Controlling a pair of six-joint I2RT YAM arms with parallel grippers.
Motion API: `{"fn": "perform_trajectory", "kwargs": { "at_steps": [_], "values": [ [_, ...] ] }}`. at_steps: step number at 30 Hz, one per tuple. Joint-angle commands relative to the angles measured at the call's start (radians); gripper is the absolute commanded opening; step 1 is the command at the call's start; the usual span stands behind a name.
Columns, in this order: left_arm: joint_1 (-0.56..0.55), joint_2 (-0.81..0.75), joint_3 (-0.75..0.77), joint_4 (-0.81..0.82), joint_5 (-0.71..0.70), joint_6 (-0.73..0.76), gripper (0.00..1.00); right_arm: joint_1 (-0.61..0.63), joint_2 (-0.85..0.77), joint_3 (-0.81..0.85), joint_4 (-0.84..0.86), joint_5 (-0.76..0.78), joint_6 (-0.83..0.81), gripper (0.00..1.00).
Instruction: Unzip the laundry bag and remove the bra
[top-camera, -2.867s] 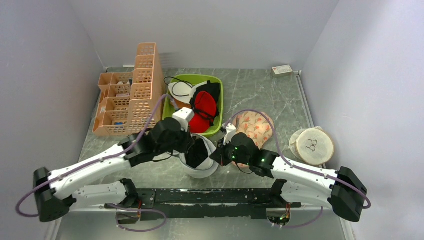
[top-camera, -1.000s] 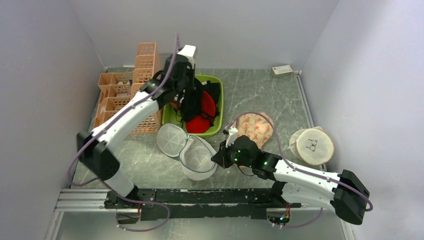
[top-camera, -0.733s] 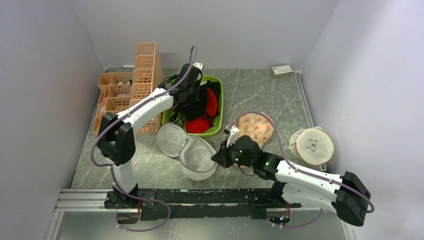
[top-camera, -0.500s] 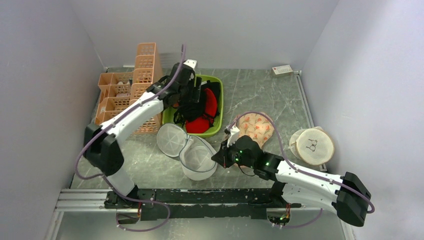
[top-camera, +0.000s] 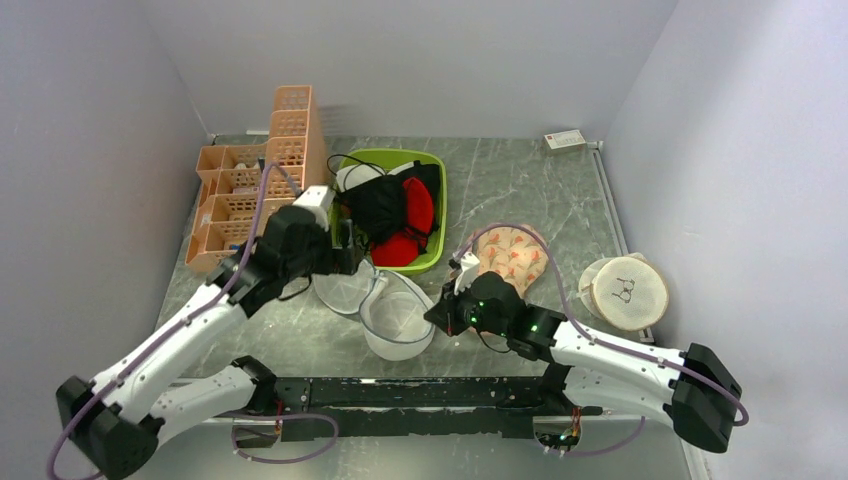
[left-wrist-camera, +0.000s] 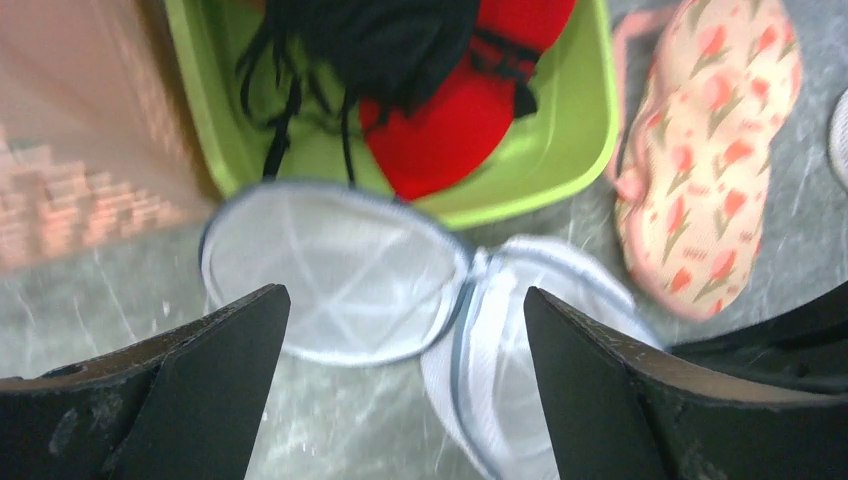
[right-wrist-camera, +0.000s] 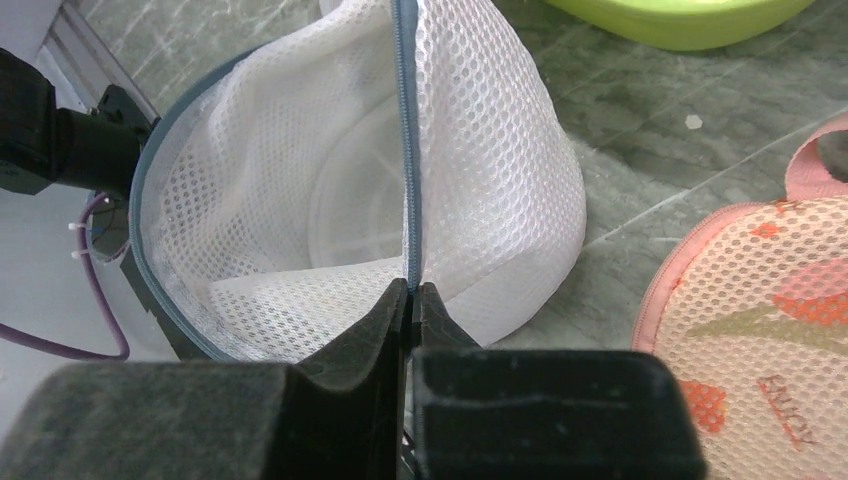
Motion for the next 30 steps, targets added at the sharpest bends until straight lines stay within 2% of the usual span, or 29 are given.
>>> {"fn": "perform_trajectory", "kwargs": {
  "at_steps": [1, 4, 6, 9, 11, 14, 17, 19, 22, 25, 30],
  "values": [
    [0.003, -0.163, -0.181, -0.027, -0.024, -0.155, 1.00, 0.005, -0.044, -0.001, -0.024, 0.042, -0.025, 0.00],
    [0.006, -0.264, -0.286, -0.020, -0.100, -0.272, 0.99, 0.006, -0.047, 0.004, -0.037, 0.050, -0.028, 0.00],
    [0.008, -0.310, -0.344, 0.005, -0.138, -0.320, 0.96, 0.005, -0.048, 0.006, -0.037, 0.045, -0.026, 0.00],
    [0.026, -0.349, -0.428, 0.059, -0.163, -0.376, 0.85, 0.005, -0.048, 0.005, -0.034, 0.037, -0.019, 0.00],
    [0.051, -0.359, -0.479, 0.103, -0.150, -0.407, 0.73, 0.005, -0.049, 0.004, -0.031, 0.028, -0.013, 0.00],
    [0.133, -0.323, -0.536, 0.178, -0.062, -0.426, 0.66, 0.005, -0.054, -0.003, -0.027, 0.024, -0.006, 0.00],
    [0.245, -0.264, -0.573, 0.271, 0.062, -0.402, 0.49, 0.005, -0.058, -0.004, -0.029, 0.021, -0.005, 0.00],
    [0.314, -0.239, -0.599, 0.316, 0.110, -0.381, 0.41, 0.005, -0.062, -0.005, -0.030, 0.021, -0.005, 0.00],
    [0.381, -0.197, -0.640, 0.400, 0.169, -0.361, 0.35, 0.005, -0.065, -0.002, -0.027, 0.020, -0.003, 0.00],
    [0.398, -0.139, -0.666, 0.457, 0.156, -0.351, 0.32, 0.005, -0.060, 0.000, -0.022, 0.018, -0.004, 0.00],
    [0.405, -0.041, -0.677, 0.568, 0.180, -0.323, 0.35, 0.005, -0.047, 0.003, -0.015, 0.010, -0.004, 0.00]
  ]
}}
